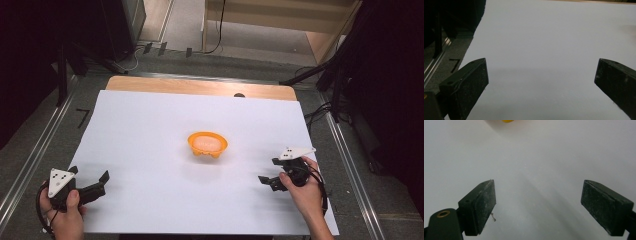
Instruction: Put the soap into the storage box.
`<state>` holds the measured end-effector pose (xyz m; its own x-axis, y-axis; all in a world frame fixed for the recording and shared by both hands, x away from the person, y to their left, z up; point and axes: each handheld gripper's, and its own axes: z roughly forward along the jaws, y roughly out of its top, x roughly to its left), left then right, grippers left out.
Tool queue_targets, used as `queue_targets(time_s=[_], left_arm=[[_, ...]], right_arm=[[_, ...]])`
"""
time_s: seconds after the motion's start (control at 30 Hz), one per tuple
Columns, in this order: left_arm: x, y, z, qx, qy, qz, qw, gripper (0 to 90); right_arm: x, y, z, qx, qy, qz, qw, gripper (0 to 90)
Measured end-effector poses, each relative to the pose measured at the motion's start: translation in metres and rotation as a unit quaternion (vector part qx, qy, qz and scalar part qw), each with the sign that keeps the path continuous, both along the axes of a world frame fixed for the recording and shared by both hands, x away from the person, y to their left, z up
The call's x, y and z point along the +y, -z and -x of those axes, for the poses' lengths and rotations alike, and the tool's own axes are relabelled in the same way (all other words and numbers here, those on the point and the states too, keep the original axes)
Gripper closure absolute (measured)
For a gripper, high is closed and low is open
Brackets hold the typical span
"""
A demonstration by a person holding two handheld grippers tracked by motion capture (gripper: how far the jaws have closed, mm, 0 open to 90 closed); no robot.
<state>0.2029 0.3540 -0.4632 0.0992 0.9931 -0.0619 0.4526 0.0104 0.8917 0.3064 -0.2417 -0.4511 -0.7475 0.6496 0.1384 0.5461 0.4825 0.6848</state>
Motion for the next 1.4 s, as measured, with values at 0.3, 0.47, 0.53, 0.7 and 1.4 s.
queue_targets(time_s=[0.3,0.47,0.53,0.7,1.4], left_arm=[[0.000,0.000,0.000,0.000,0.000,0.000,1.0000,0.0],[0.000,0.000,0.000,0.000,0.000,0.002,1.0000,0.0],[0.000,0.000,0.000,0.000,0.000,0.000,1.0000,0.0],[0.000,0.000,0.000,-0.001,0.000,0.001,1.0000,0.0],[0.002,0.000,0.001,-0.006,0.002,0.009,0.9999,0.0]], right_arm=[[-0.024,0.007,0.016,-0.028,0.031,-0.027,0.9988,13.6],[-0.038,0.017,0.027,-0.045,0.054,-0.042,0.9967,13.6],[-0.045,0.020,0.031,-0.047,0.062,-0.045,0.9960,13.6],[-0.062,0.026,0.041,-0.046,0.082,-0.055,0.9941,13.6],[-0.104,0.037,0.074,-0.067,0.140,-0.093,0.9835,13.6]])
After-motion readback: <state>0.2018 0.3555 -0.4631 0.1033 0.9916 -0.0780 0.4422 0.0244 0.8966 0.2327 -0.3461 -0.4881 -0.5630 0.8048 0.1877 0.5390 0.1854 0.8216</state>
